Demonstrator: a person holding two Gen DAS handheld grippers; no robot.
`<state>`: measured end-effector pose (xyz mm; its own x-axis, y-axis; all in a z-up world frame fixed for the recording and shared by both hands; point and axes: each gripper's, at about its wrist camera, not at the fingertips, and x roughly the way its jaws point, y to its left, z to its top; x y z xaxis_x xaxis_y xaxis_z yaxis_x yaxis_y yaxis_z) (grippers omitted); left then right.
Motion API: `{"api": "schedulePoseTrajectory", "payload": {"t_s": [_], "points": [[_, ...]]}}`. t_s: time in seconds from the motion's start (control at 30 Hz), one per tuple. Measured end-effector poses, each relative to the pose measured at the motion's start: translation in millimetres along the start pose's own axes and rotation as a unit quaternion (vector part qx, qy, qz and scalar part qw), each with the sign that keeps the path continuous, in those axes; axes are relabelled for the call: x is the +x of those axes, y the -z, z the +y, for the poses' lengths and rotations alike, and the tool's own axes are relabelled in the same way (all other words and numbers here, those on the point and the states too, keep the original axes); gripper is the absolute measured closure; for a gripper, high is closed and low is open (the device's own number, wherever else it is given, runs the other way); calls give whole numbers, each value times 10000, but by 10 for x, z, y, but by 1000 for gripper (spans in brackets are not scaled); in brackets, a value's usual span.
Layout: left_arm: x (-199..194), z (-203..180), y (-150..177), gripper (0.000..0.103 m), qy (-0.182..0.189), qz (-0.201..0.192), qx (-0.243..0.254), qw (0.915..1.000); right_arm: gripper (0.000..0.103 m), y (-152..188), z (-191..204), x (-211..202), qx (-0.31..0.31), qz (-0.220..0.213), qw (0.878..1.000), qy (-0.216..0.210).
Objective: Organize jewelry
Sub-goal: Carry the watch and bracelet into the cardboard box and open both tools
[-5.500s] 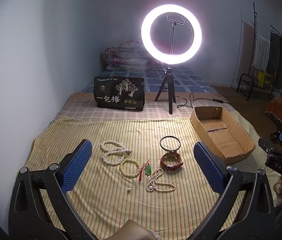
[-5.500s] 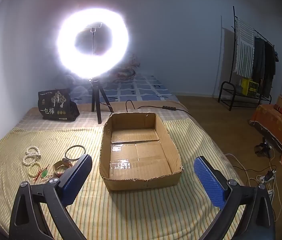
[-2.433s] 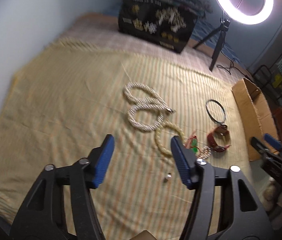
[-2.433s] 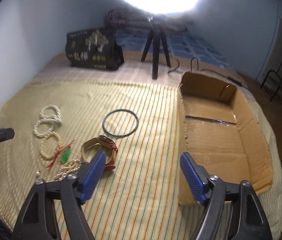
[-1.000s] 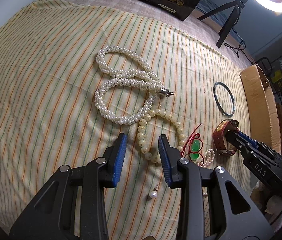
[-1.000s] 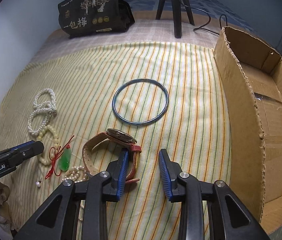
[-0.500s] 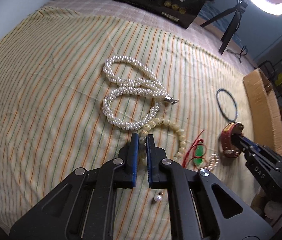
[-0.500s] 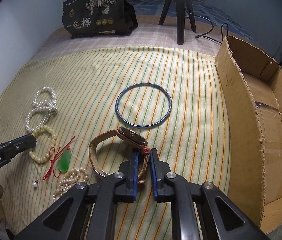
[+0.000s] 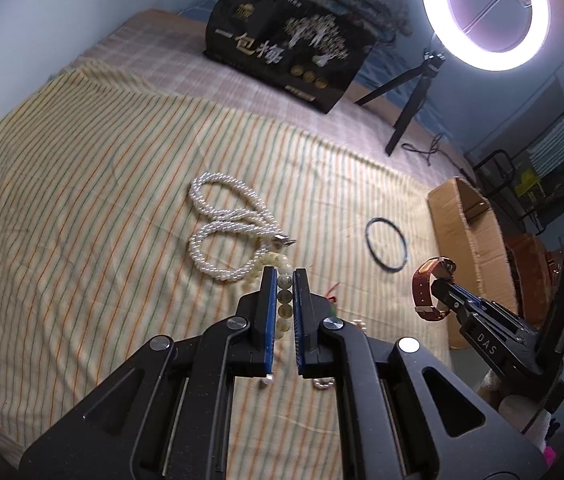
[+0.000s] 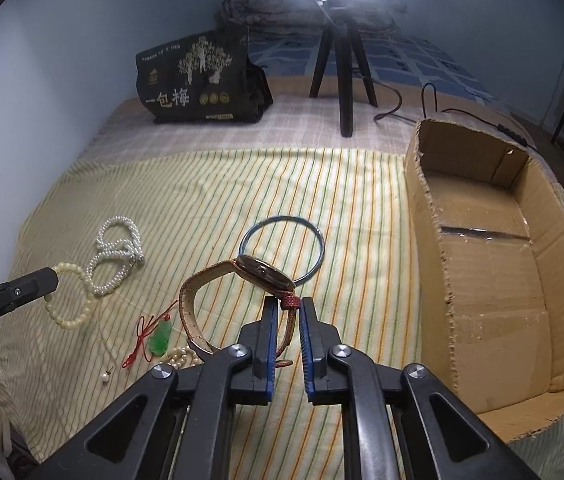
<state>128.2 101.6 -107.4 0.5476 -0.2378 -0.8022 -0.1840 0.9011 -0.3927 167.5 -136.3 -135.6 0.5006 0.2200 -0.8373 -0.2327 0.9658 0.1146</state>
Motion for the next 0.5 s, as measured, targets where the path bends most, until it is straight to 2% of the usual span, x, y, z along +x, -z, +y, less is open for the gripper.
{"api": "schedulePoseTrajectory", "payload": {"t_s": [0.2, 0.5], "points": [[-138, -169, 7, 98, 201, -118, 83, 9997, 95, -32, -198, -198, 134, -211, 9997, 12], [-218, -579, 41, 98, 503, -194, 350, 9979, 95, 12, -639, -411, 328, -393, 9982, 316]]}}
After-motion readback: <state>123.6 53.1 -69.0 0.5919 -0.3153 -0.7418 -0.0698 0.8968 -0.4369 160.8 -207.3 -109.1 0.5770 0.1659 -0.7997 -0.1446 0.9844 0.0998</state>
